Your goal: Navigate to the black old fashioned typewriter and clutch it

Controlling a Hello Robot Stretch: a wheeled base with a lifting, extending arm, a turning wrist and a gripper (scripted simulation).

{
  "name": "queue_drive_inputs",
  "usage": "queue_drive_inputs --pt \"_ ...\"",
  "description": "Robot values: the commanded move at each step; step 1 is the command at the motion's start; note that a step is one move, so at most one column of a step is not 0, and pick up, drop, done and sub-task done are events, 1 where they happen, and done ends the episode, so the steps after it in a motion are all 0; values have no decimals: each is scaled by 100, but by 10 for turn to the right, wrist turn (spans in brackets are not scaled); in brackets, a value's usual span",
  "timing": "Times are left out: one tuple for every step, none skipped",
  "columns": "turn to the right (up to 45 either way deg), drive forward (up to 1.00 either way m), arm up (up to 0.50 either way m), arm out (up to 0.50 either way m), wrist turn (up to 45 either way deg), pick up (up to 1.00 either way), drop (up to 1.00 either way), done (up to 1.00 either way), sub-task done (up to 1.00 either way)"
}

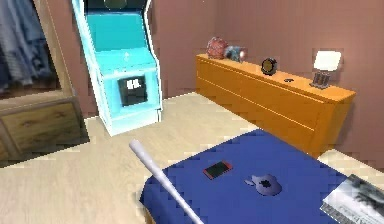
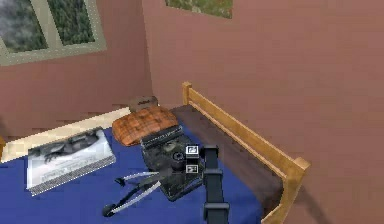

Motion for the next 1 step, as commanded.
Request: queue_drive_inputs --pt "0 0 0 0 450 0 0 0 0"
